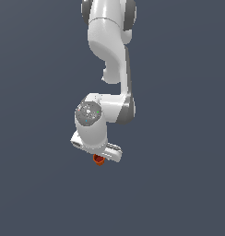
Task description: Pick up the object and move it to a goal position.
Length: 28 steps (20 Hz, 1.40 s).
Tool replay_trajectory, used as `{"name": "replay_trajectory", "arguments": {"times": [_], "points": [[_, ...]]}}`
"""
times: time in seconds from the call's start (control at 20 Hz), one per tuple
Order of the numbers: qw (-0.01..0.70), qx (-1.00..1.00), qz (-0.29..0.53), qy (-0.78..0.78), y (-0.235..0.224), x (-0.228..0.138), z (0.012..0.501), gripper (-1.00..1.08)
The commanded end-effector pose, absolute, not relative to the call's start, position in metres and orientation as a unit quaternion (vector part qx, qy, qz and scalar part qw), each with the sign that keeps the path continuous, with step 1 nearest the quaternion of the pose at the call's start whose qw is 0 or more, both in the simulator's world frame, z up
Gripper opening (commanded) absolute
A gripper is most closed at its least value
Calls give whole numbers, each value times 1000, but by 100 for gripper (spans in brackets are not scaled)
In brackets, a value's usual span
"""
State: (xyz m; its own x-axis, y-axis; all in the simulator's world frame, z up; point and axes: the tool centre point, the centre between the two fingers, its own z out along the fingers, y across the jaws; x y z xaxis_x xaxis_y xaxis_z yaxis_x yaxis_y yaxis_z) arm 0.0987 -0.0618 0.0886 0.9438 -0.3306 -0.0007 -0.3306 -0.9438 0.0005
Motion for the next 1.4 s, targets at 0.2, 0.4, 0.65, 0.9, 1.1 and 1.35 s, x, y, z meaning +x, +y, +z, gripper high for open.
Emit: {"name": "replay_trajectory", "arguments": {"times": [0.2,0.4,0.65,0.9,1.1,1.35], "points": [[0,986,0,-168,-62,99,82,100],[0,986,0,-168,-62,98,61,100],[0,986,0,-169,-62,98,39,100],[0,986,0,-169,-62,100,38,100],[0,986,0,-169,-62,100,38,-100],[0,986,0,-169,-62,100,38,-100]]}}
